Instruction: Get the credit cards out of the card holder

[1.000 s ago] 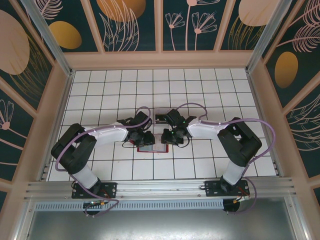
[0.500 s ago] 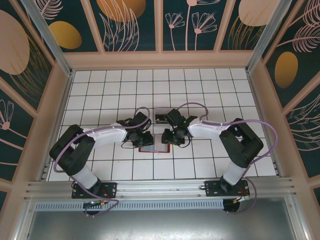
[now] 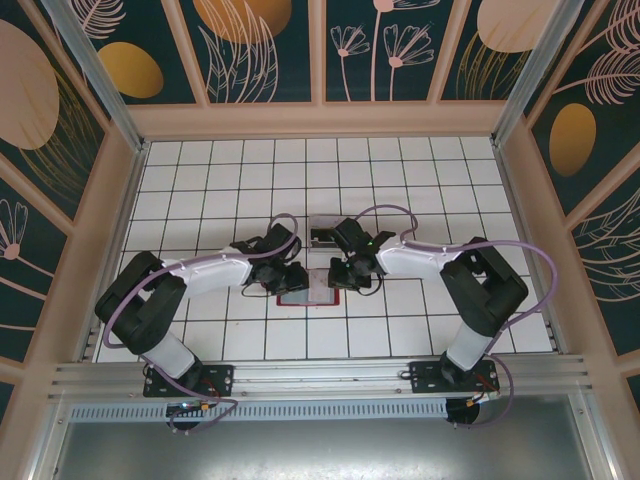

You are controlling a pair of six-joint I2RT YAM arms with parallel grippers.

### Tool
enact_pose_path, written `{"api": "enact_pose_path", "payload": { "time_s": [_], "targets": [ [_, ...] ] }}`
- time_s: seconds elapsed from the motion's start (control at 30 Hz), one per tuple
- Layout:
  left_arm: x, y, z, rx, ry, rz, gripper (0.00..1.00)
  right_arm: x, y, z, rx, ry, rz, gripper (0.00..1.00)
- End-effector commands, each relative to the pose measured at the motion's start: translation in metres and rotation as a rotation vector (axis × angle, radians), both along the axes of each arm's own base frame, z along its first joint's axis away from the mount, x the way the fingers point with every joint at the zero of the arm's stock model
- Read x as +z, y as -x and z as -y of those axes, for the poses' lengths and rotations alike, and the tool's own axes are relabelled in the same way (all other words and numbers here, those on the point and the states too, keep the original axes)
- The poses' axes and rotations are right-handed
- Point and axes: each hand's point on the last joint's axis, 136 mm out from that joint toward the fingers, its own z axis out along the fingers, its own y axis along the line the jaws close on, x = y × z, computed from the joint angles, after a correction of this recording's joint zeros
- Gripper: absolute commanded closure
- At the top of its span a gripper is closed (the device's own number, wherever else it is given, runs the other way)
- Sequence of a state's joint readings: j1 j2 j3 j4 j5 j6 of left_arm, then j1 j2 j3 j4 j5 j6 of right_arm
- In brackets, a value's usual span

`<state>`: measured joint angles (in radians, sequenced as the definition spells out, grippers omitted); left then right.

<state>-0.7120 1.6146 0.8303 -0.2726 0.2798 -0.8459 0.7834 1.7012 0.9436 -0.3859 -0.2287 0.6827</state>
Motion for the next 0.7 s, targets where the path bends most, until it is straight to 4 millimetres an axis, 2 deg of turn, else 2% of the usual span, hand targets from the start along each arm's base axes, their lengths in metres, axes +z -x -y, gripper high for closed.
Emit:
{"api": "enact_pose_path", "payload": {
  "time_s": [0.0, 0.17, 0.5, 0.53, 0.67],
  "targets": [
    [0.012, -0.015, 0.008, 0.004, 0.017, 0.039, 0.79, -0.008, -0.004, 0.0, 0.001, 0.018, 0.002, 0.81],
    [0.007, -0.025, 0.009, 0.0, -0.019, 0.052, 0.79, -0.011, -0.002, 0.005, 0.003, 0.037, -0.002, 0.82],
    [0.004, -0.029, 0.011, -0.01, -0.042, 0.046, 0.79, -0.01, -0.001, 0.006, 0.006, 0.039, 0.0, 0.82],
    [-0.005, -0.028, 0.011, -0.014, -0.056, 0.028, 0.79, -0.009, -0.001, 0.006, 0.005, 0.039, 0.0, 0.82],
    [-0.012, -0.026, 0.007, -0.017, -0.082, 0.011, 0.82, -0.008, -0.001, 0.006, 0.002, 0.038, 0.003, 0.82]
  ]
}}
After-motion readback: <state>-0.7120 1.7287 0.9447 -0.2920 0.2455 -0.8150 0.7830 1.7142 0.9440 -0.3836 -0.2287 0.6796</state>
